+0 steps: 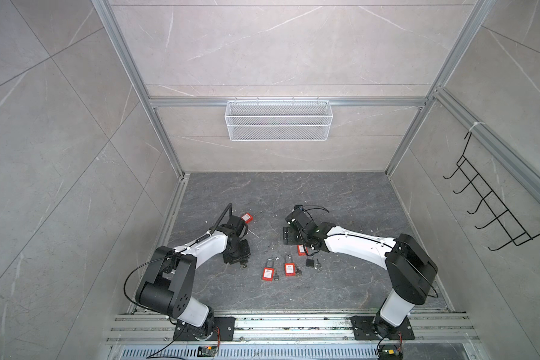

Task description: Lock with the key

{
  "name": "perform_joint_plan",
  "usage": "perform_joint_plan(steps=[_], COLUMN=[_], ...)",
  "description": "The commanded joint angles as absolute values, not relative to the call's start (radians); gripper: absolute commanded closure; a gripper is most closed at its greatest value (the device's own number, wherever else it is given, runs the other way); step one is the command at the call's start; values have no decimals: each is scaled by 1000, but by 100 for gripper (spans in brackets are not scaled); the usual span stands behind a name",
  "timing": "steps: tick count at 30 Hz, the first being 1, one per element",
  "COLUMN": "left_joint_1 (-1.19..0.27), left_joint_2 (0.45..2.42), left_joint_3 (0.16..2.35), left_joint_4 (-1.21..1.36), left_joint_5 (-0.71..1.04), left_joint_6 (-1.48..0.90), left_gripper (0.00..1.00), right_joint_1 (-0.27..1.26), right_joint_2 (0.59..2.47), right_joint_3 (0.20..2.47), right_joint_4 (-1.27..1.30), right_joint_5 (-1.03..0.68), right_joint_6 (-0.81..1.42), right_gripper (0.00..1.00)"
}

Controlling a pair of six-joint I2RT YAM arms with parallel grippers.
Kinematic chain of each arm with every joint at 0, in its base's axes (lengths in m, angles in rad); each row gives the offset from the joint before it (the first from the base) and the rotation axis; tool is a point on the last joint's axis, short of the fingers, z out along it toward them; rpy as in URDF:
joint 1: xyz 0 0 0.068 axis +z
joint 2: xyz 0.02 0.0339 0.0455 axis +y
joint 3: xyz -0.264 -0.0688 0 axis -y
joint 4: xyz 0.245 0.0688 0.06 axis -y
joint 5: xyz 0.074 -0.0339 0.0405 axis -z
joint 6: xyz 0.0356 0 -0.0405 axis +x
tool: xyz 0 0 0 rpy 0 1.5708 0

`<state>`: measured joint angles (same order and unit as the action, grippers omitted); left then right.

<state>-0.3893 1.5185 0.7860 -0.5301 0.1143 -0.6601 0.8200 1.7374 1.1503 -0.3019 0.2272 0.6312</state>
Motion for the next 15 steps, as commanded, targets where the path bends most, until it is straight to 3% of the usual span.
perform_joint_plan(steps=[1,9,15], left_joint_1=[-406,-393,-193], left_joint_2=[1497,1413,1312], left_joint_3=[742,808,883], left_joint_4=[-495,-528,-640], left_joint_5=[169,157,183], left_joint_6=[-774,-775,-635], left_gripper=[57,42,38], right_joint_1=[826,850,927], right_joint_2=[1736,1783,1891], right_joint_3=[1170,1287,1474], right_joint_4=[-326,-496,-659], right_joint_5=[223,137,56], right_joint_6=[611,594,561], right_gripper=[21,23,27])
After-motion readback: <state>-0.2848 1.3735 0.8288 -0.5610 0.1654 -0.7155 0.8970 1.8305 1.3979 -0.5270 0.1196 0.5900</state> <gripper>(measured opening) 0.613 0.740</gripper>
